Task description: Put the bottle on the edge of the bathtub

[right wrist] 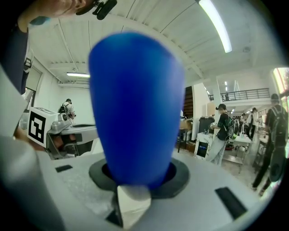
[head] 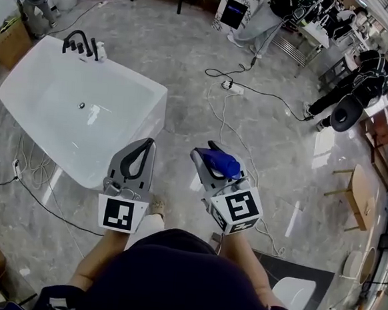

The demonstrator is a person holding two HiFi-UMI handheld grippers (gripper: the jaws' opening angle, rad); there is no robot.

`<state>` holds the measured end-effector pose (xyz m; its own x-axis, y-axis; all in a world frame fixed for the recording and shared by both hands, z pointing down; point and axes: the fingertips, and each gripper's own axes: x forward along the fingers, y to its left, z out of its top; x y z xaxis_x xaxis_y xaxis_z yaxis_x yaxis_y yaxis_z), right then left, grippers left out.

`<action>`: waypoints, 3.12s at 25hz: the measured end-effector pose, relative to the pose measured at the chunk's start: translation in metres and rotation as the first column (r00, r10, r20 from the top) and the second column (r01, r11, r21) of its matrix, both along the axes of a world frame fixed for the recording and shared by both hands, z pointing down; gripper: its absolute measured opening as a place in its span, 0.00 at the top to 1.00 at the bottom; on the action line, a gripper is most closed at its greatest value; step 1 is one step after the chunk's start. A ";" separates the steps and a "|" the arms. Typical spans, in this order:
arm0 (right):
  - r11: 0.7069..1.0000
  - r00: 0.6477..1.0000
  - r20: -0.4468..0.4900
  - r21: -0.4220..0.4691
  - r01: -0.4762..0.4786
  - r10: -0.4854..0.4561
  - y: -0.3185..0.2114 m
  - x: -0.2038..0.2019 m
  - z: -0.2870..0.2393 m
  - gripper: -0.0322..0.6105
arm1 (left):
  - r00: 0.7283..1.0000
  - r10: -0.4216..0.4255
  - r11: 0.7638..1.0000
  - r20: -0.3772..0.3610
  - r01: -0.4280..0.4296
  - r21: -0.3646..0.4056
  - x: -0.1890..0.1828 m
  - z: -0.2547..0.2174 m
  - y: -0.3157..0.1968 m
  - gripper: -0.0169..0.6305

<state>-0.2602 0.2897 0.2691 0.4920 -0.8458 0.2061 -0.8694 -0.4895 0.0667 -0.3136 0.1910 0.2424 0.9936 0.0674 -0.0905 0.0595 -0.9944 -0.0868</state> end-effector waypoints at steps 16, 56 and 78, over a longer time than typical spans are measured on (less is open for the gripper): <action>0.997 0.995 0.069 -0.013 -0.073 0.074 -0.033 0.086 0.023 0.73 | 0.998 0.037 0.999 0.053 -0.036 -0.017 0.087 0.021 -0.050 0.97; 0.853 0.850 0.084 -0.008 0.522 -0.520 -0.147 0.376 0.048 0.73 | 0.815 -0.577 0.816 0.046 0.578 0.000 0.302 0.032 -0.099 0.97; 0.752 0.752 0.052 -0.017 0.659 -0.657 -0.372 0.440 0.037 0.73 | 0.740 -0.673 0.739 -0.018 0.673 0.031 0.387 0.034 -0.296 0.97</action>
